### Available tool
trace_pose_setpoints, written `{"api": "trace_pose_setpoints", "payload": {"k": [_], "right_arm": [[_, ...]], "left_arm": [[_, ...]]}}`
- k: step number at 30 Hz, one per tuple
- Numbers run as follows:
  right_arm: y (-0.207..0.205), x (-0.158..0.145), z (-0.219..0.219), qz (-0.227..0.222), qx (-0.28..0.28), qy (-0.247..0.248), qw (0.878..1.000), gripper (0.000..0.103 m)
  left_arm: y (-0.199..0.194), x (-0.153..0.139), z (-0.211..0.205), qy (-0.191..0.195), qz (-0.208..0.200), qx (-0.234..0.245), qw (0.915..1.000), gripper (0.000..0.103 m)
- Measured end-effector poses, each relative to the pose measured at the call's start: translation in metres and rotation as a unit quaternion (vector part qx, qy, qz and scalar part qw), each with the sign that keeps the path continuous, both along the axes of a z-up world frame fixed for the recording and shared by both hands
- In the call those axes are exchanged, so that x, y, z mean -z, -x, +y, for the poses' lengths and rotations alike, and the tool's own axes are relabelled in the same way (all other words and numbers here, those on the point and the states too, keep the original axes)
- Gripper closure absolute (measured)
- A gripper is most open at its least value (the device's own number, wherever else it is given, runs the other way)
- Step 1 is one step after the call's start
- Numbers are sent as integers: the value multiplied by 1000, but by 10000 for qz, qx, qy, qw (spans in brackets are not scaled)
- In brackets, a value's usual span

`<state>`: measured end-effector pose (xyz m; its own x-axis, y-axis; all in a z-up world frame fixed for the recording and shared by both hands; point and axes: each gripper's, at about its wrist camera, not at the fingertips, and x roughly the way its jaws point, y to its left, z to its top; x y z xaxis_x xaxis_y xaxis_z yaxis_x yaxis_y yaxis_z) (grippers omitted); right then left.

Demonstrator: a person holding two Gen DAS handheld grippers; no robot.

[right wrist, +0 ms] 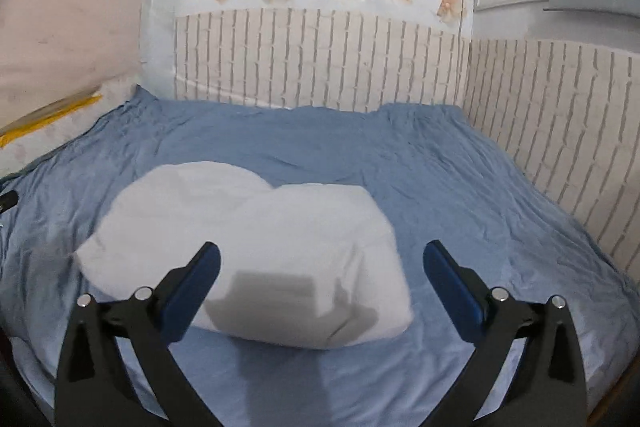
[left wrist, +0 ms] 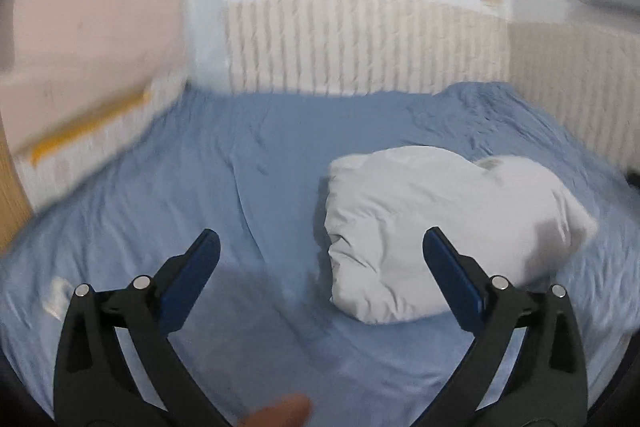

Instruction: Fold large clothes

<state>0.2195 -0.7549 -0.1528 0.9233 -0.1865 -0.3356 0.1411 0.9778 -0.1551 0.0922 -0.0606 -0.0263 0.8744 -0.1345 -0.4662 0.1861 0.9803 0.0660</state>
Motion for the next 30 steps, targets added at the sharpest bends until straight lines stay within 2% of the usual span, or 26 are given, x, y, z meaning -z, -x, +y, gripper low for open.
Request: {"api": "trace_pose_setpoints", "payload": {"k": [3,5,8,13,15,19,26,30], "right_arm": [[12,10,15,17,-42,-96,9999,2],[18,16,21,57,-38,-109,9999,2],[29,18,28,-150,93,-17,9998,2],[34,25,40,-174,244,8,9996,2],[38,24,32,-216,388,-127,9989,2],[45,29,18,-277,568,-712,9955,2],[37,37,31,-143,377,-475,9981,2],[31,41,33,-41,424,-389,9983,2]], "left_arm": [[23,3,0,-172,-222,-75,9996,3],[38,4,4,157,-208,-114,9996,3],[31,0,2,675,-116,-88,9976,3],[35,11,-17,330,-64,-178,9993,3],[31,14,-15,298,-27,-243,9993,3],[31,9,-9,301,-150,-342,9988,3],[24,11,-6,169,-50,-607,9980,3],[24,12,-9,122,-96,-589,9981,3]]}}
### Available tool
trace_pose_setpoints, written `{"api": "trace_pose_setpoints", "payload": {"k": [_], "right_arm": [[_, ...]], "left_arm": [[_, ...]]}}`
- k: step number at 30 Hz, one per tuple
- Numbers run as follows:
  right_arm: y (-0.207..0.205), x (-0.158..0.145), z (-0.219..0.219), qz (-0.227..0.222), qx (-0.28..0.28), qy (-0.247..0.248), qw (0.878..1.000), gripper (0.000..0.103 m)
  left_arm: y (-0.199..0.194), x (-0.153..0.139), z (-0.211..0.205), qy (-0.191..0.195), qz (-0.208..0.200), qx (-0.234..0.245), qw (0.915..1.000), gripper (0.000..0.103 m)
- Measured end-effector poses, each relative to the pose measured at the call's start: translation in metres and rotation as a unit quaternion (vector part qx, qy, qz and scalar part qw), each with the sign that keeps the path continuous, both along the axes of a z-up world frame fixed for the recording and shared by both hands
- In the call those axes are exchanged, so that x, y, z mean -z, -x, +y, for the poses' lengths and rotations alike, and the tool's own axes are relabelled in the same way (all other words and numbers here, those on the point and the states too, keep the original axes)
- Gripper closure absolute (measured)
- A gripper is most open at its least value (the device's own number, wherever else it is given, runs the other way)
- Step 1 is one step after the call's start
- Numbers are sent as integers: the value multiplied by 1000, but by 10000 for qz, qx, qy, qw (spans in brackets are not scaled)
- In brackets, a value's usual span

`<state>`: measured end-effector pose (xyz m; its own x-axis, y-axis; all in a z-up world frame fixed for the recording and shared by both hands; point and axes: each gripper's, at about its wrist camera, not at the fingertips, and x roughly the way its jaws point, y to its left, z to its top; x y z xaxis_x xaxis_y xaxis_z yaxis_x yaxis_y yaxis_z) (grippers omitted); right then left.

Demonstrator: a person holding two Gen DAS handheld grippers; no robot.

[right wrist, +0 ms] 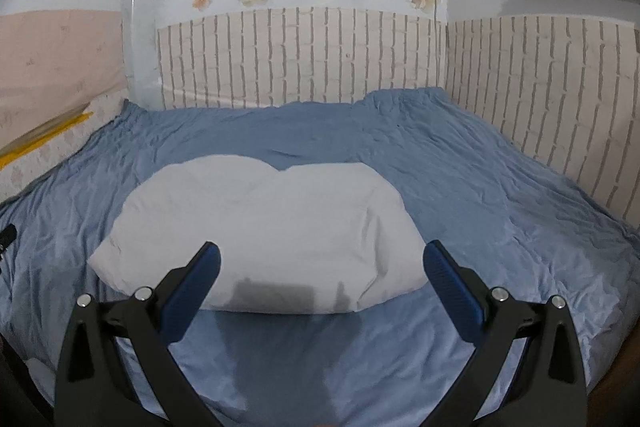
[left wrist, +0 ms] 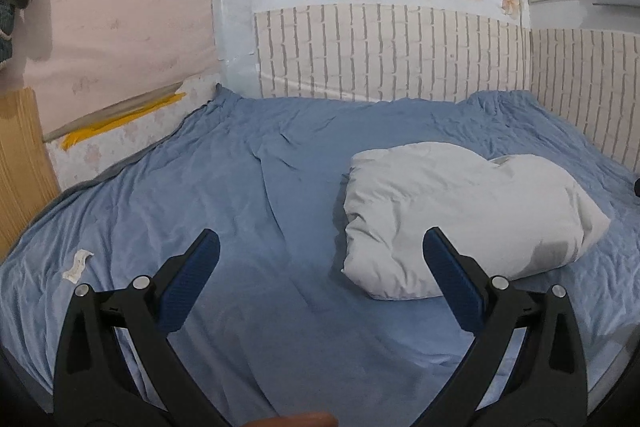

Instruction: Fold large clothes

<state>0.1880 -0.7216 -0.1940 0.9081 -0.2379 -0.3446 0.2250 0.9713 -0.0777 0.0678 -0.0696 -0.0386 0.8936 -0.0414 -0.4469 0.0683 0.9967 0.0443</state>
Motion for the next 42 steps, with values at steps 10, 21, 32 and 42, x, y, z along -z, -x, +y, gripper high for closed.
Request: {"api": "trace_pose_setpoints", "payload": {"k": [10,21,32,42], "right_arm": [[4,-9,2,-119,159,-78,9998,2],[-41,10,-15,139,81,-253,9995,2],[-16,16,-18,29,323,-376,9988,2],[0,8,7,-204,96,75,9997,2]], "left_arm": [[-19,-8,-8,-156,17,-45,9999,3],[-30,22,-27,-714,171,20,9973,3],[7,19,-64,-874,457,737,9924,3],[25,11,-48,-771,566,484,9942,3]]}}
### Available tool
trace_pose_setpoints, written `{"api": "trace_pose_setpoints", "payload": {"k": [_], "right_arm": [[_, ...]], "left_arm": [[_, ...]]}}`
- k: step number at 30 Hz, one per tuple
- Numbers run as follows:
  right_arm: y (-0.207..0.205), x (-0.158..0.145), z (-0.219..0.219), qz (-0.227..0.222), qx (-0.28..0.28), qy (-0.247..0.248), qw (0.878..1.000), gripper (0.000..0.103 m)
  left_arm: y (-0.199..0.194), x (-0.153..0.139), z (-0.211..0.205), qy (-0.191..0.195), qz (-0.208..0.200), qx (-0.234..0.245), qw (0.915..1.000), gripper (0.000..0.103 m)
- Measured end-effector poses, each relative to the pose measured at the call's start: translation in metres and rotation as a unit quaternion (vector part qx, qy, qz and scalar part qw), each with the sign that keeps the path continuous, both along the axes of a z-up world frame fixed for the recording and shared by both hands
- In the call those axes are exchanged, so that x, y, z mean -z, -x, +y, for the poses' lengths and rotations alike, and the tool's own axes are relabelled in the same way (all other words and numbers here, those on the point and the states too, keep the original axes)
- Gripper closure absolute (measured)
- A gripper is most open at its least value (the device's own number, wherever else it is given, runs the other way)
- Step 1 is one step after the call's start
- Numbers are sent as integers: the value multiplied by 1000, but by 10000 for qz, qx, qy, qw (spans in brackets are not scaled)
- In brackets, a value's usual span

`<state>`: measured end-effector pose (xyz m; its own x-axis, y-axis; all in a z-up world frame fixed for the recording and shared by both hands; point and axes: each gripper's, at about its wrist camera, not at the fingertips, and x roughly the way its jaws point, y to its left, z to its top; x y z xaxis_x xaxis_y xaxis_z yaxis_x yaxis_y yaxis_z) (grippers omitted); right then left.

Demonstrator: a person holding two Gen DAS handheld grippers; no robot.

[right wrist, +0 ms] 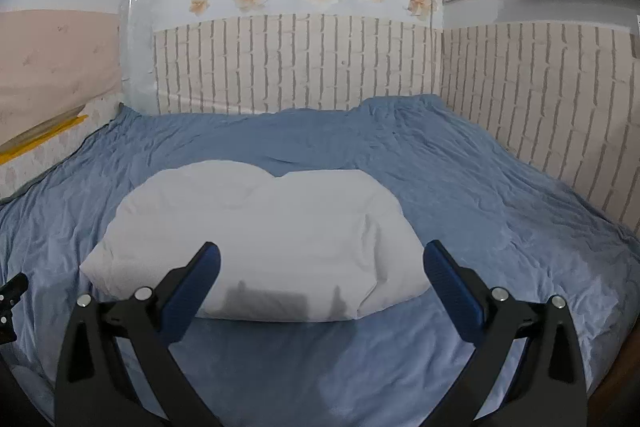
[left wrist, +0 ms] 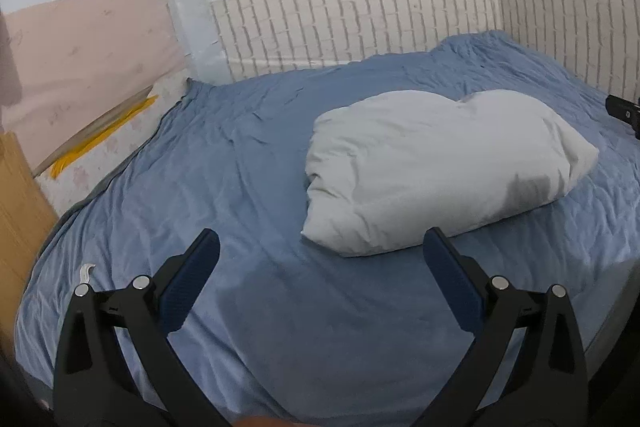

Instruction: Fold large clothes

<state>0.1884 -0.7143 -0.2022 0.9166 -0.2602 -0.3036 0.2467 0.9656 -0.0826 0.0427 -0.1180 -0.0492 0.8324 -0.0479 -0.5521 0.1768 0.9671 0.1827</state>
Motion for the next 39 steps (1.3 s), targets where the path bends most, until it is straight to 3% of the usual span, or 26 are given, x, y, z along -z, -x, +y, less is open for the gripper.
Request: {"api": "trace_pose_setpoints", "payload": {"k": [7,29,32,35,39], "right_arm": [[8,-5,-2,-125,38,-9,9999,2],[20,-12,-27,-390,134,-395,9984,2],[19,-7,-38,-363,226,-578,9974,2],[16,1,-43,-201,232,-636,9975,2],[18,2,-33,-106,105,-575,9982,2]], "left_arm": [[2,-1,-7,-102,-23,64,9999,3],[-4,-8,7,-7,-26,-566,9984,3],[-5,-14,14,100,-165,-744,9970,3],[-12,-16,16,289,-37,-839,9960,3],[-15,-15,4,-3,-209,-613,9979,3]]}}
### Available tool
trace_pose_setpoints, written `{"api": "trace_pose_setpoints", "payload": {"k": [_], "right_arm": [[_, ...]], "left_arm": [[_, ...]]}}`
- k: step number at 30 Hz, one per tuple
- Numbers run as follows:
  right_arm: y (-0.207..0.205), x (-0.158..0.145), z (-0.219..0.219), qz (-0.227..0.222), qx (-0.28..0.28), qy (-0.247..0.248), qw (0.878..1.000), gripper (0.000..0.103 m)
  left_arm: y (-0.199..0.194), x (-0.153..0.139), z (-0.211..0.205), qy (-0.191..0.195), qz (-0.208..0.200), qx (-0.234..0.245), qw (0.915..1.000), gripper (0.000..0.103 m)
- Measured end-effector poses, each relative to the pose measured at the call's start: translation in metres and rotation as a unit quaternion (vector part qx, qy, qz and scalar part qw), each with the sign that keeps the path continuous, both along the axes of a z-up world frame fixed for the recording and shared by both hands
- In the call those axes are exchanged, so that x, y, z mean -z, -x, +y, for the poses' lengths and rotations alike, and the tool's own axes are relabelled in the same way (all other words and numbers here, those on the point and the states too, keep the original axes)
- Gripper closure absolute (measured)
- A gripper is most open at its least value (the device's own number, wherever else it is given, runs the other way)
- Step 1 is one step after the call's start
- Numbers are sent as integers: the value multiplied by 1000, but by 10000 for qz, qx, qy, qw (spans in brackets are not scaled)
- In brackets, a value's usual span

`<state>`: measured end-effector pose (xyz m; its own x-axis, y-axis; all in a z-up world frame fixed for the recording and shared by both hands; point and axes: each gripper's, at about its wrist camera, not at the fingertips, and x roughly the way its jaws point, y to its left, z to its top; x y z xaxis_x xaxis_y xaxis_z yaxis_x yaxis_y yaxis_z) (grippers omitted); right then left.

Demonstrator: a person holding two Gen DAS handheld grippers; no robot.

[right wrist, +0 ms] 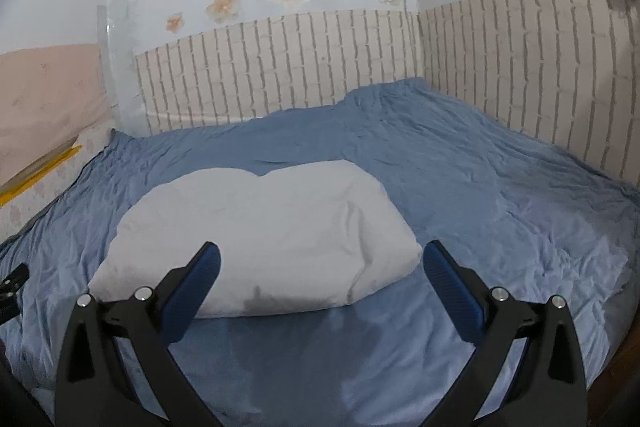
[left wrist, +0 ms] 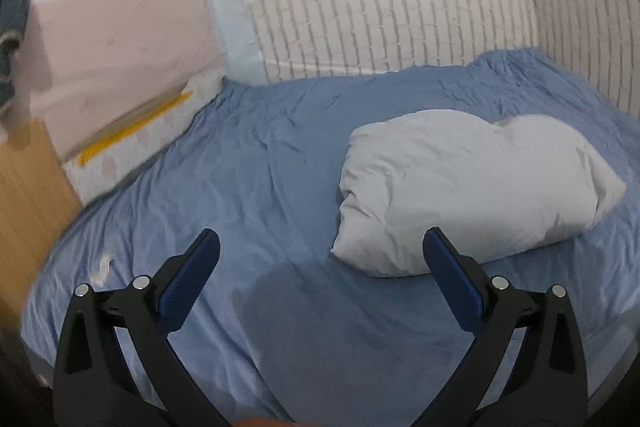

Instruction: Fold large clothes

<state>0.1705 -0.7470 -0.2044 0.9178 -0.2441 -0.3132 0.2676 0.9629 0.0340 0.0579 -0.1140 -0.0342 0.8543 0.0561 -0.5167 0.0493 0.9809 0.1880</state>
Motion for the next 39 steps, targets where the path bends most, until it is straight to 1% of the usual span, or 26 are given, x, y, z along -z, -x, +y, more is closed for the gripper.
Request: {"api": "trace_pose_setpoints", "payload": {"k": [2,4,8,9,10,11,12,13,15,19,22,26,30,39], "right_arm": [[-1,1,14,78,-56,325,9994,2],[-3,3,19,159,-105,479,9987,2],[-16,7,15,457,-12,354,9983,2],[-18,9,14,535,-13,329,9980,2],[-22,12,15,679,-45,303,9972,2],[-23,14,16,730,-101,292,9969,2],[-24,14,19,740,-131,337,9966,2],[-23,15,21,748,-132,391,9963,2],[-24,17,26,803,-164,523,9953,2],[-28,18,25,888,-182,521,9945,2],[-29,18,23,931,-154,498,9943,2],[-29,15,23,863,-195,543,9946,2],[-29,15,24,845,-219,567,9946,2],[-28,15,26,818,-240,598,9946,2]], "left_arm": [[-11,3,0,120,86,80,9999,3],[-23,8,2,140,168,-28,9998,3],[-48,25,18,360,544,-273,9975,3],[-50,30,20,341,581,-291,9973,3],[-53,39,22,229,659,-327,9970,3],[-55,44,24,172,712,-355,9967,3],[-56,49,27,167,788,-386,9960,3],[-54,50,29,241,807,-393,9957,3],[-52,50,36,395,799,-392,9952,3],[-49,51,47,573,773,-445,9944,3],[-50,53,45,483,718,-381,9955,3],[-48,49,45,575,692,-348,9953,3],[-44,46,40,488,602,-280,9966,3],[-40,42,42,558,519,-282,9967,3]]}}
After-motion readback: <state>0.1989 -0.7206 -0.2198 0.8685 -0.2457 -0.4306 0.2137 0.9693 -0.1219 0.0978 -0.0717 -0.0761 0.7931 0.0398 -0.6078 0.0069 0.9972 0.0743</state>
